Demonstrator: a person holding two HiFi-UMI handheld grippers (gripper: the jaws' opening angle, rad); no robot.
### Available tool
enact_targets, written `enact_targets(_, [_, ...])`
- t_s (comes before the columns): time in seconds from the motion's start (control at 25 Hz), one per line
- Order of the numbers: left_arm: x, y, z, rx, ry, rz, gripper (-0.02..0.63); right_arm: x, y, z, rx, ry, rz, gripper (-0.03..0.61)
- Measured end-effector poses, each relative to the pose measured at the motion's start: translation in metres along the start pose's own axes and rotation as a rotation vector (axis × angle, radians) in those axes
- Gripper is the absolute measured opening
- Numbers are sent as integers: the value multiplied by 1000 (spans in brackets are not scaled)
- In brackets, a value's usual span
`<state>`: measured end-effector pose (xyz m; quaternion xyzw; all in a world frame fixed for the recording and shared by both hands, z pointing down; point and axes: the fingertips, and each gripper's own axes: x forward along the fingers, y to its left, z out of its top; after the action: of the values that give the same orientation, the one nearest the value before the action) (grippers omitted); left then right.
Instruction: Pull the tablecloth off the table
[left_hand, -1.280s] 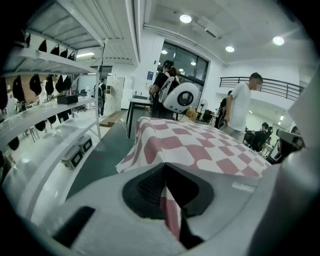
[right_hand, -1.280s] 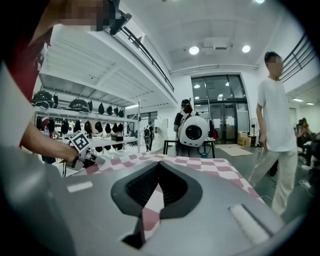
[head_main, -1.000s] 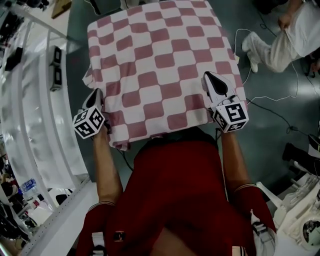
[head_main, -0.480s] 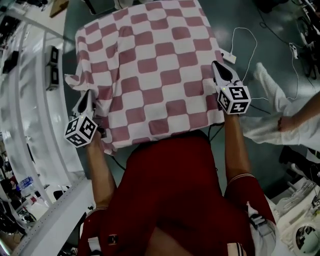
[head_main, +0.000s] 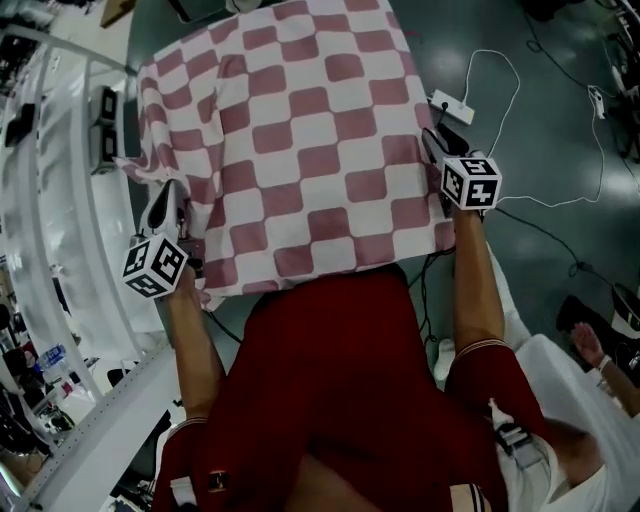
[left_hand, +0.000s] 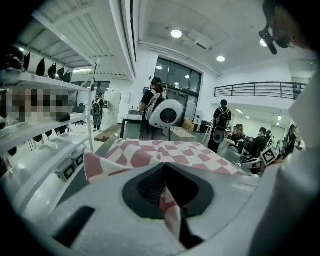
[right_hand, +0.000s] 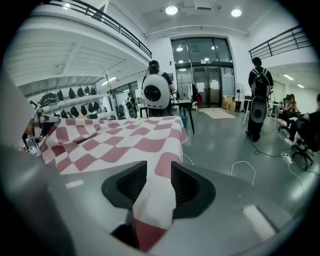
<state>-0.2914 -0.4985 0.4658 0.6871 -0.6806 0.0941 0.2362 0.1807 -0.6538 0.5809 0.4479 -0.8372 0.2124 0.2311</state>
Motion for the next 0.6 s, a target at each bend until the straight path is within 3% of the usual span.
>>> enact_targets(0.4, [9, -27, 3, 18, 16, 9, 9, 30, -14, -23, 147, 104, 147, 237])
enact_targets(0.6, [11, -29, 3, 16, 16, 3, 9, 30, -9, -22, 215, 104, 189, 191])
